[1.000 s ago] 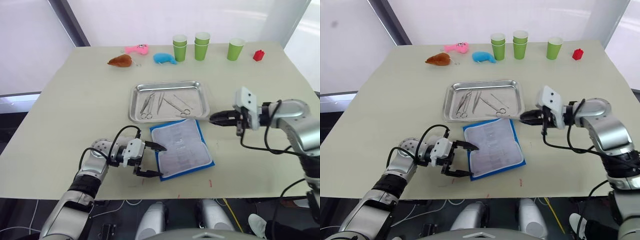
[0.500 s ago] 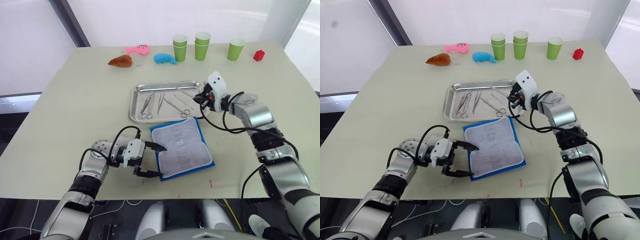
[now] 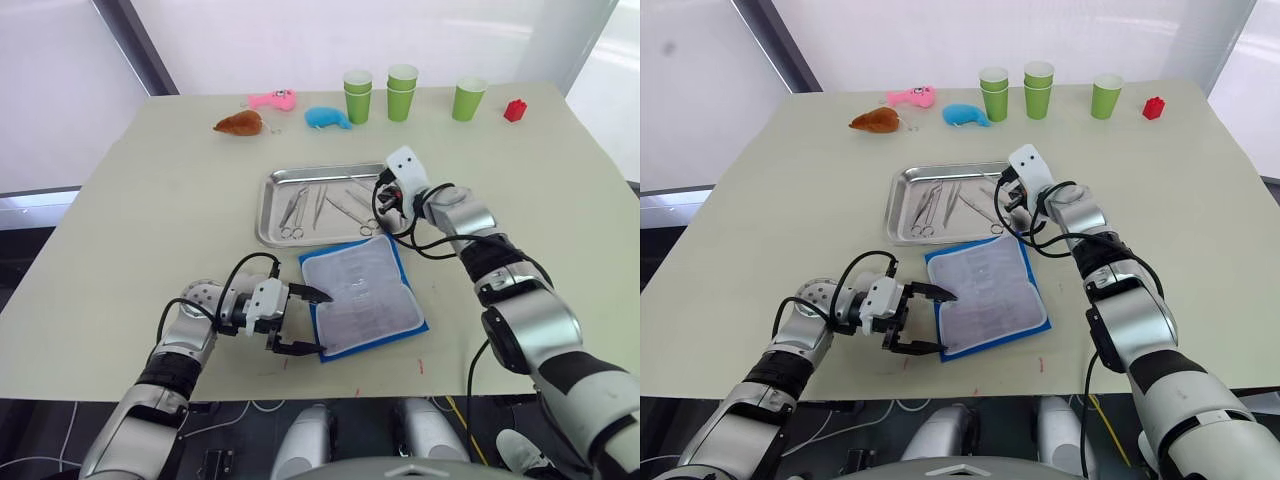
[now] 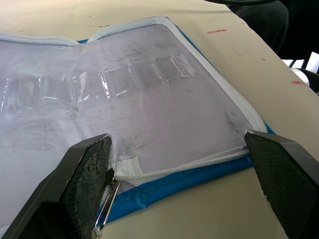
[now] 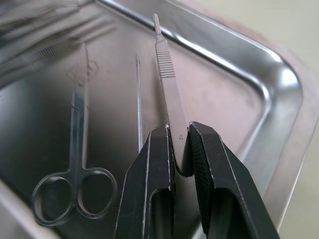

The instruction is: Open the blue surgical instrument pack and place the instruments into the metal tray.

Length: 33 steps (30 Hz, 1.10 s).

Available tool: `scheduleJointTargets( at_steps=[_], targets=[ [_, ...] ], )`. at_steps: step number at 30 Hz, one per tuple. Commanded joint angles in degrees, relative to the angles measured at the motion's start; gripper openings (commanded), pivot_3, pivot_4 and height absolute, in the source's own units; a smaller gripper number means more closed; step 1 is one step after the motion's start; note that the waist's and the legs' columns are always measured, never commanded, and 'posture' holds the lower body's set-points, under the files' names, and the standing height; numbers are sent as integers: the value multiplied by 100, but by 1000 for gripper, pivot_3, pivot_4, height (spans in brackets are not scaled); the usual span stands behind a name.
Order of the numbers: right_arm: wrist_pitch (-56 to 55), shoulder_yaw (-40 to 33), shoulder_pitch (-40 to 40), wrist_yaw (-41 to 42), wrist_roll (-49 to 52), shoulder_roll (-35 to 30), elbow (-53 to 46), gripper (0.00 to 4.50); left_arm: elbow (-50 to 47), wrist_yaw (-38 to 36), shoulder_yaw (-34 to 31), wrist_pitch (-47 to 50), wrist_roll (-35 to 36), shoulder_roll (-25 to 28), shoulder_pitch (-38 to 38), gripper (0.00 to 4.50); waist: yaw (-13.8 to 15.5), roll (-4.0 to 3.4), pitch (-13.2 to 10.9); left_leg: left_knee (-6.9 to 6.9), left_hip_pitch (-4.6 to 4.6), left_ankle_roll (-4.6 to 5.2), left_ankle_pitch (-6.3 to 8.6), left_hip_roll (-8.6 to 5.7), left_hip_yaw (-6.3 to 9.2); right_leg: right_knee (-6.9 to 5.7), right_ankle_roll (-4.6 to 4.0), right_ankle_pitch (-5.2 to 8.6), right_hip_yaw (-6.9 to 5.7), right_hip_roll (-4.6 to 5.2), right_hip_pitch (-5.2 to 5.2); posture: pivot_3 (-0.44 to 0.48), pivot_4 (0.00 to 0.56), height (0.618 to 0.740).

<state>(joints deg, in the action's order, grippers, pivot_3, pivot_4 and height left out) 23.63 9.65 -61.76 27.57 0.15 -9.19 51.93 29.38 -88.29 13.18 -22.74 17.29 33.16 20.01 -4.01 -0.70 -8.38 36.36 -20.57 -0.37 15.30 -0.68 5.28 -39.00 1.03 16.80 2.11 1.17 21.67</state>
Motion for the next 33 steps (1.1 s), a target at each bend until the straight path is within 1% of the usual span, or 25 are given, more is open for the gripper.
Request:
scheduleJointTargets(
  at_steps=[1, 10, 11, 14, 15, 16, 17, 19, 20, 25, 31, 33],
  targets=[
    [-133, -172, -255, -107, -16, 72, 143, 29, 350, 30, 289, 189, -533, 105, -507, 4500, -9, -1, 1, 0, 1, 0, 0, 0, -2, 0, 0, 0, 3, 0, 0, 0, 150, 740],
    [-105, -296, -291, -107, -46, 138, 350, 29, 306, 52, 280, 276, -554, 87, -475, 4500, -15, -2, 1, 0, 0, 1, 0, 3, -12, 0, 0, 0, 15, 0, 5, 0, 150, 740],
    [-107, -313, -288, -92, -35, 140, 339, 999, 309, 53, 281, 284, -555, 84, -462, 4500, -15, -3, 1, 0, 0, 1, 0, 4, -12, 0, 0, 0, 15, 0, 5, 0, 150, 740],
    [-93, -346, -275, -54, -14, 142, 281, 1597, 306, 57, 282, 294, -558, 83, -448, 4500, -15, -3, 1, 0, 0, 1, 0, 4, -12, 0, 0, 0, 15, 0, 5, 0, 150, 740],
    [-99, -362, -277, -32, -4, 131, 235, 2080, 306, 57, 285, 302, -560, 80, -436, 4500, -14, -3, 1, 0, 0, 1, 0, 4, -12, 0, 0, 0, 15, 0, 5, 0, 150, 740],
    [-121, -369, -276, 0, 0, 114, 174, 2418, 302, 57, 286, 311, -560, 78, -429, 4500, -12, -3, 1, 0, 0, 1, 0, 4, -12, 0, 0, 0, 15, 0, 5, 0, 150, 740],
    [-134, -380, -271, 32, 10, 97, 103, 2891, 295, 55, 287, 319, -558, 78, -425, 4500, -10, -3, 1, 0, 0, 1, 0, 4, -11, 0, 0, 0, 14, 0, 5, 0, 150, 740],
    [-141, -403, -241, 114, 39, 30, -130, 3867, 245, 55, 289, 349, -548, 86, -432, 4500, -8, -2, 1, 0, -2, 1, 0, 4, -11, 0, 0, 0, 12, 0, 6, 0, 150, 740],
    [-125, -427, -224, 139, 57, 3, -248, 4451, 219, 53, 288, 362, -541, 91, -438, 4500, -8, -3, 1, 0, -2, 1, 0, 4, -11, 1, 0, 0, 13, 1, 6, 0, 150, 740],
    [104, -581, 161, 526, 324, -268, -1526, 4451, 88, 41, 278, 417, -514, 124, -462, 4500, -3, -4, 0, -1, -6, 1, 0, 5, -10, 1, 0, 0, 13, 1, 9, 0, 150, 740],
    [97, -729, 1060, 976, 690, -667, -3081, 4451, -9, -6, 188, 400, -433, 175, -414, 4500, 5, -2, -1, -1, -13, 1, 1, 5, -7, 9, 1, 0, 7, 4, 9, 0, 150, 740],
    [55, -795, 1360, 1108, 840, -777, -3466, 4451, -88, -28, 152, 398, -382, 198, -417, 4500, -6, -1, -3, -1, -13, 2, 2, 5, -8, 9, 1, 0, 8, 3, 10, 0, 150, 740]
  ],
)
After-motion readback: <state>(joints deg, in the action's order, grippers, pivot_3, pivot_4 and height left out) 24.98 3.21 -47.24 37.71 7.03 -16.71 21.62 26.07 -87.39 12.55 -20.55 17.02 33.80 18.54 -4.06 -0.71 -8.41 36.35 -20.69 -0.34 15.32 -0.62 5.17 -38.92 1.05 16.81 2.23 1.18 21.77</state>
